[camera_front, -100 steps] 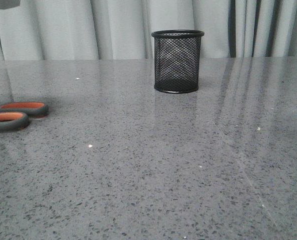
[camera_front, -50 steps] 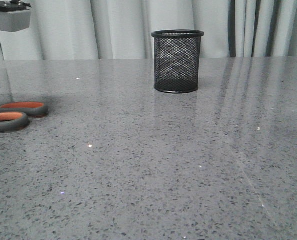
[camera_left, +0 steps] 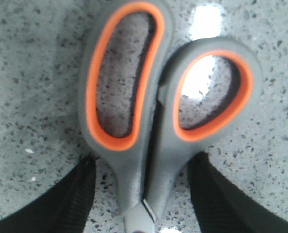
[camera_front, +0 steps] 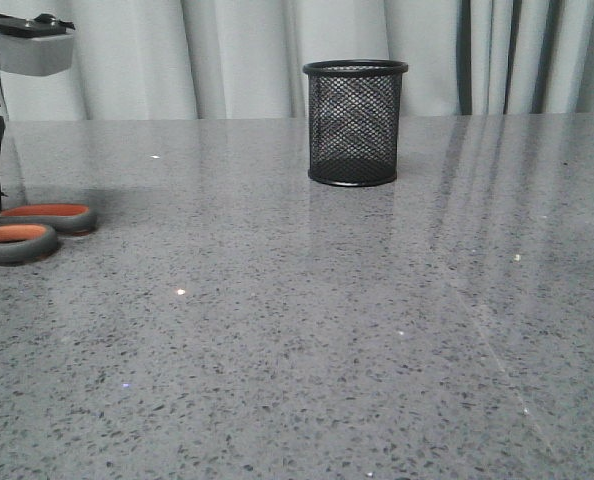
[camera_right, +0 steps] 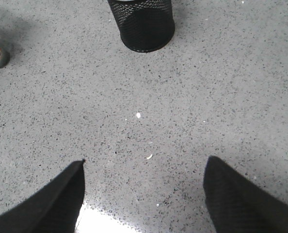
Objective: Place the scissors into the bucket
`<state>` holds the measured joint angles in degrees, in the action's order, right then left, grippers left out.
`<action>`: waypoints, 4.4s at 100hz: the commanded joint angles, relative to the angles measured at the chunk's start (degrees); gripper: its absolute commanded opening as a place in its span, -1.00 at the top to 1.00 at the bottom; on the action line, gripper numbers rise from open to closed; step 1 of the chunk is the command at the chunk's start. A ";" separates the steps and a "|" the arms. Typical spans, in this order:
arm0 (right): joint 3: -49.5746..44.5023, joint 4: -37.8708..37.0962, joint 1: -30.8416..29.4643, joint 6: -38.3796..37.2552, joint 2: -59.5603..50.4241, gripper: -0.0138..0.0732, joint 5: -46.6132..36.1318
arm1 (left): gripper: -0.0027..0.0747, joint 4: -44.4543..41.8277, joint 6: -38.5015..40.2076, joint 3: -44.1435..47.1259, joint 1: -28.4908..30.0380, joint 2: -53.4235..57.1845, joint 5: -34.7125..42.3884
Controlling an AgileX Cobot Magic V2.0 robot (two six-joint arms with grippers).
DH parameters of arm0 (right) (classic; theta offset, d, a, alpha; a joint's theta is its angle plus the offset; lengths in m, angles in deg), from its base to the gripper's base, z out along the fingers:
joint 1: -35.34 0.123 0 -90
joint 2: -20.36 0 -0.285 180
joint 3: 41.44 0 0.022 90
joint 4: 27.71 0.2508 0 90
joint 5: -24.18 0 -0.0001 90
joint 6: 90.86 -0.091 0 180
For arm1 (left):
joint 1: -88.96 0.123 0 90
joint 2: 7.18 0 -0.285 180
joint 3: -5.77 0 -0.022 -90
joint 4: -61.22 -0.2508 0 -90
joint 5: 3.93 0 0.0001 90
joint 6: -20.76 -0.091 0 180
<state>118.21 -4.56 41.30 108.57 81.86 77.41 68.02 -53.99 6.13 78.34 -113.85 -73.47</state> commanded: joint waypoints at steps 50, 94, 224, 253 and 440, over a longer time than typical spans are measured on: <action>1.98 1.30 0.06 0.63 -0.21 -0.39 -3.39 | 0.58 2.46 -1.05 -1.33 -0.38 1.24 -1.97; 1.98 1.30 0.06 0.63 -0.21 -0.39 -3.39 | 0.98 2.46 -1.05 -1.42 -0.38 1.84 -2.99; 1.98 33.55 0.06 11.17 -0.46 -0.39 -8.05 | 0.98 1.13 18.51 -30.79 -28.81 12.48 -0.04; 1.98 40.45 0.06 14.04 -0.46 -0.39 -6.59 | 0.98 -1.05 22.86 -30.79 -35.93 12.37 2.98; 29.32 8.80 -0.07 8.95 20.59 0.78 -4.90 | -0.26 3.72 35.21 -30.79 -14.11 22.61 3.09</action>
<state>141.07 7.24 41.65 119.42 100.12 72.85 68.36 -19.51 -22.88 60.17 -93.96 -73.14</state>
